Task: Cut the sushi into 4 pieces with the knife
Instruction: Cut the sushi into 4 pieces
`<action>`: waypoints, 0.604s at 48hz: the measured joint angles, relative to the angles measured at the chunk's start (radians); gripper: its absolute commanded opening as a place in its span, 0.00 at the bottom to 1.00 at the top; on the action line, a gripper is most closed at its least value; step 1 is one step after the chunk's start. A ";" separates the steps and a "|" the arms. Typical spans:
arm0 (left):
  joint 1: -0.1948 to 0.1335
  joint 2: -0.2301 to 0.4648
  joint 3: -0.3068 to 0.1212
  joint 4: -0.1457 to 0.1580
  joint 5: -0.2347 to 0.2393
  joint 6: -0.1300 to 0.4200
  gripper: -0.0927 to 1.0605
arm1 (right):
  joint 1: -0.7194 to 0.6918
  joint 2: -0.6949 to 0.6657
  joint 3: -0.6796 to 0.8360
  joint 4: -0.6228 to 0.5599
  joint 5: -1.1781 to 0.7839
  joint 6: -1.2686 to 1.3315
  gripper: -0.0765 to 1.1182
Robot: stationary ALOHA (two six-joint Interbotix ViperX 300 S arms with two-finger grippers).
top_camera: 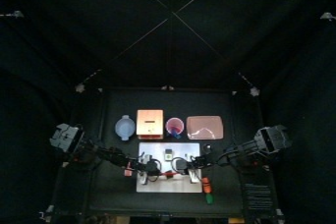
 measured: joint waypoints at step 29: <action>0.009 0.028 0.000 -0.006 0.003 0.000 0.29 | -0.048 0.008 -0.012 -0.087 0.015 0.000 0.18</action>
